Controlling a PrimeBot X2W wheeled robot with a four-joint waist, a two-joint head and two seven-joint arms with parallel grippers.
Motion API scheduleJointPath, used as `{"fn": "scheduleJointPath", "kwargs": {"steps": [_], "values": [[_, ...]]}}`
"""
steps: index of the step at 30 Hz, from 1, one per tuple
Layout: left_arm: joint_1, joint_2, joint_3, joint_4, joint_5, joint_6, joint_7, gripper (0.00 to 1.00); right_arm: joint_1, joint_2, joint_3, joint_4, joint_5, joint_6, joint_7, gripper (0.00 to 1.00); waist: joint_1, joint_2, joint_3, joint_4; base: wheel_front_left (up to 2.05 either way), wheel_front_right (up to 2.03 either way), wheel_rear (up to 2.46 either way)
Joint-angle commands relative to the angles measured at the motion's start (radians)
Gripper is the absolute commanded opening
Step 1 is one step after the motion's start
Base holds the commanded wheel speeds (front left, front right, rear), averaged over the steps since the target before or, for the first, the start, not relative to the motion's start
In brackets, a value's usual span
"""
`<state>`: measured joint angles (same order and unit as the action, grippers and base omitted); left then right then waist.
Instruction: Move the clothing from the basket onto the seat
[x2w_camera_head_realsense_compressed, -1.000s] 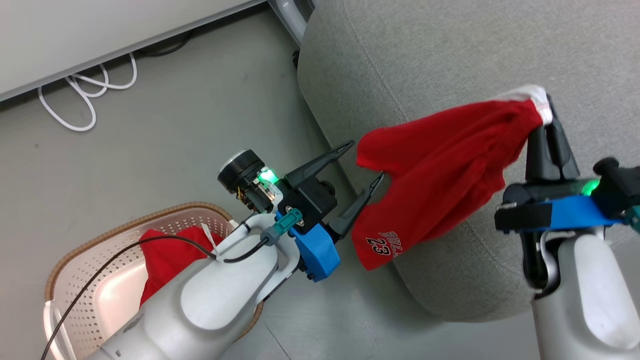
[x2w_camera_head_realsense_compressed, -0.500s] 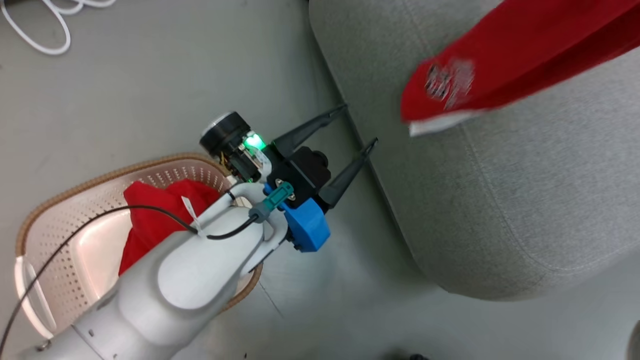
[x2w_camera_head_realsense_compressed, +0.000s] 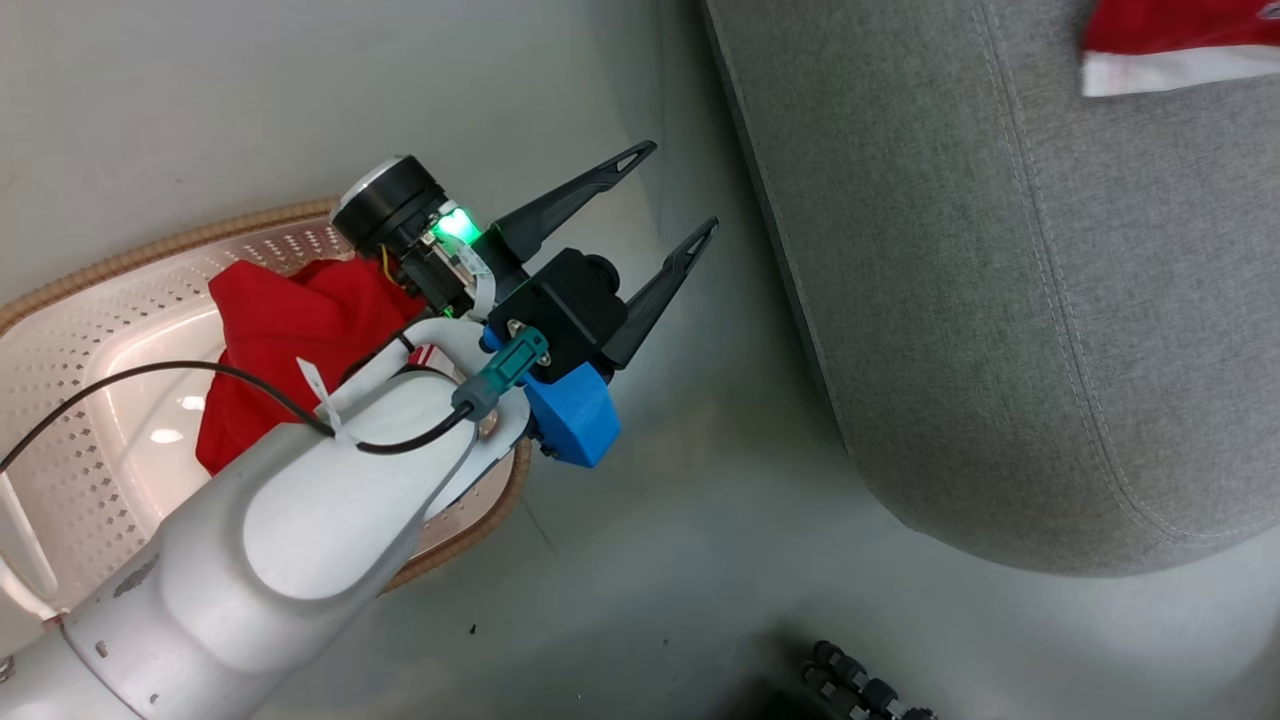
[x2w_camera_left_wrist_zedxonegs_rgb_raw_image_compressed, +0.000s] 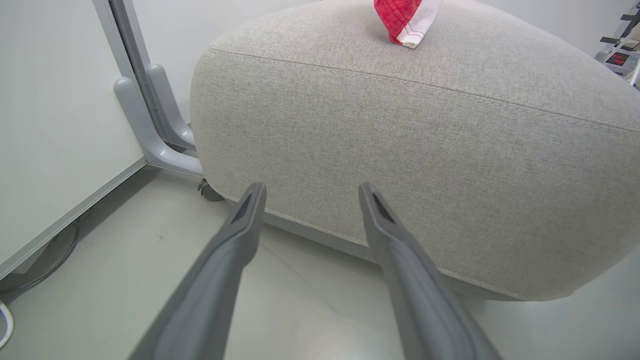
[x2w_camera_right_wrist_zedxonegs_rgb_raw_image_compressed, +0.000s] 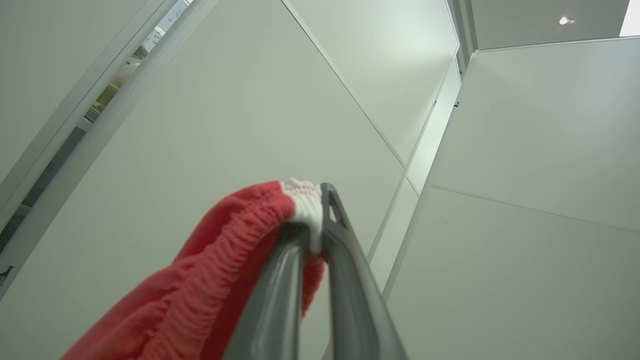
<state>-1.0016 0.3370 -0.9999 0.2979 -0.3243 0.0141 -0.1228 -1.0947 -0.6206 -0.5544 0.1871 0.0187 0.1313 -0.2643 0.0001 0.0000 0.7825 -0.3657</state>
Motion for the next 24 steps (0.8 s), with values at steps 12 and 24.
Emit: {"fn": "scheduleJointPath", "kwargs": {"steps": [12, 24], "values": [[-0.033, 0.024, -0.002, -0.069, 0.008, 0.013, 0.031, 1.00, 0.109, 0.168, -0.002, 0.109, -0.059, -0.001, 0.000, 0.00, -0.0001, 0.0000, 0.064, 0.006, 0.00, 0.00, 0.00], [-0.033, 0.033, -0.011, -0.078, 0.000, 0.022, 0.030, 1.00, 0.212, 0.324, -0.014, 0.270, -0.110, -0.001, 0.000, 0.00, -0.0001, 0.0000, 0.084, 0.032, 0.00, 0.00, 0.00]]}}
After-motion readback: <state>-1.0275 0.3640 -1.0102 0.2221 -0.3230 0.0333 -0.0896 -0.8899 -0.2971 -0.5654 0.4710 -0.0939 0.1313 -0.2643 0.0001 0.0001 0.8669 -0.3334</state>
